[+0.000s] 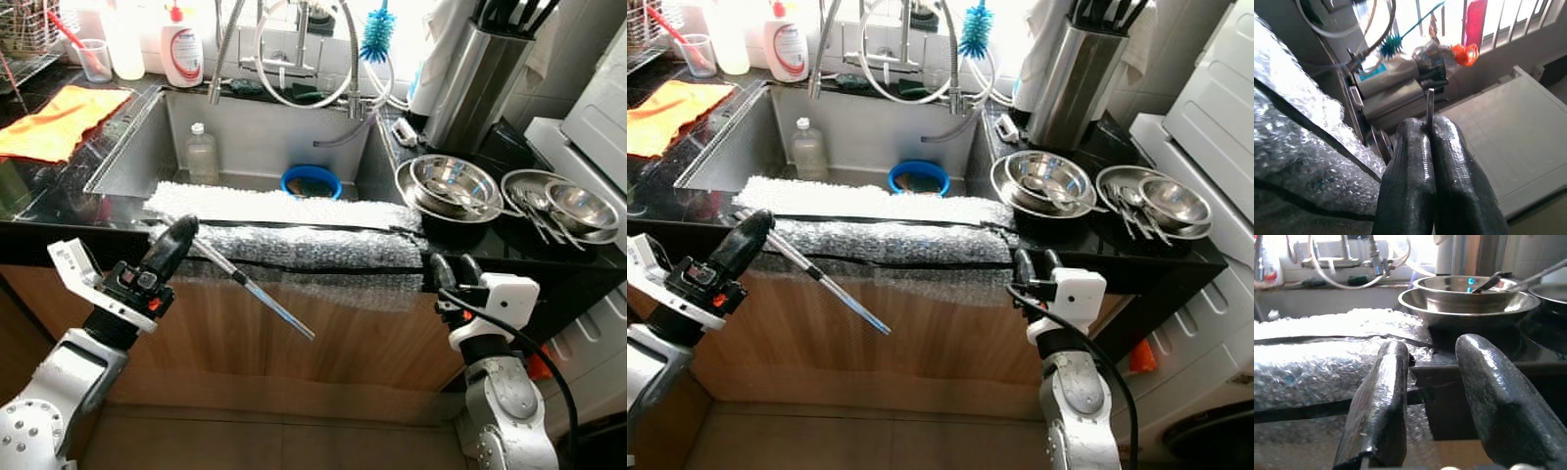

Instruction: Kitchen organization

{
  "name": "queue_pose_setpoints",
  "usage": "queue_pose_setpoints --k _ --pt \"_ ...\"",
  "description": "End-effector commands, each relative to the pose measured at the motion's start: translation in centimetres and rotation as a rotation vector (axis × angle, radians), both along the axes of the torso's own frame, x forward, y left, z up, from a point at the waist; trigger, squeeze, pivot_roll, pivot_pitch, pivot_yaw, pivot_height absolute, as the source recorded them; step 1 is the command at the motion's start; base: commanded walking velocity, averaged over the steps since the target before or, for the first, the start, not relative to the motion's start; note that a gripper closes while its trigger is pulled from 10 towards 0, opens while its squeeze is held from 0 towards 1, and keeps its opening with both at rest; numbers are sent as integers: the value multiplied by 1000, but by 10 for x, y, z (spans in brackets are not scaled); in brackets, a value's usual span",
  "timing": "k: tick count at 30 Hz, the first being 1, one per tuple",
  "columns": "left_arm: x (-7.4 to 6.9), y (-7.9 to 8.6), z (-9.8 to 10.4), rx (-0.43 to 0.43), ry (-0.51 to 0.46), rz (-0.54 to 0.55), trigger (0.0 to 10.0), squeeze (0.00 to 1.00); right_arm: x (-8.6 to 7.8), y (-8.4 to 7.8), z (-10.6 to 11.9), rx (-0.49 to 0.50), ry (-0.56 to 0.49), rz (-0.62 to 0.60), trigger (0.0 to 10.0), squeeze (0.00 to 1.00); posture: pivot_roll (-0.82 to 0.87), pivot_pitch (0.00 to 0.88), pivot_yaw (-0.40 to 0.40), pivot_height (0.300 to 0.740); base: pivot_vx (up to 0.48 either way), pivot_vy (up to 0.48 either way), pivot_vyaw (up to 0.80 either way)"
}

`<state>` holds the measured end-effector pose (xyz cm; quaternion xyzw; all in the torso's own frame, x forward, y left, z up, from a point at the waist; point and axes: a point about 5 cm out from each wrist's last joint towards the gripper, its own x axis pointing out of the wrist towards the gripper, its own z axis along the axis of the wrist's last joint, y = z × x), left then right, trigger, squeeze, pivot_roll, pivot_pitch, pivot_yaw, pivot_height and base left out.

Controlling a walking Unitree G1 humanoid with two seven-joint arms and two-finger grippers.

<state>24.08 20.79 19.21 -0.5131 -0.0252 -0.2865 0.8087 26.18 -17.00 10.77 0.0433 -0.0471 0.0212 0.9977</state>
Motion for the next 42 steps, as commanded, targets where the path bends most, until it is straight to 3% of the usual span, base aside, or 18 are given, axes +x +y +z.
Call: queue_pose_setpoints --k 1,10,20,25,31,37,42 --pt "1 -9 11 6 -45 -38 10000 0 0 -6 -1 -9 8 -20 10000 0 16 27 -80 740 0 0 -781" --pt "0 -10 15 10 -62 -44 10000 0 0 -4 0 -6 -16 -27 10000 0 25 32 -73 740 0 334 0" --pt "3 -10 27 22 -98 -27 10000 0 1 0 -1 14 -9 -21 10000 0 30 35 -65 740 0 0 -60" --pt "7 -16 35 -26 -127 -26 10000 0 1 1 0 15 -31 -25 10000 0 33 31 -61 740 0 0 -464" --pt "6 -28 23 -76 -80 -19 10000 0 1 2 0 15 -32 -27 10000 0 28 28 -62 740 0 0 0" --pt "7 -35 17 -28 -52 1 10000 0 1 0 -1 10 -33 -29 10000 0 30 22 -60 740 0 0 0" --pt "16 -33 17 28 -32 79 10000 0 2 0 0 7 -42 -32 10000 0 30 15 -55 740 0 0 0"
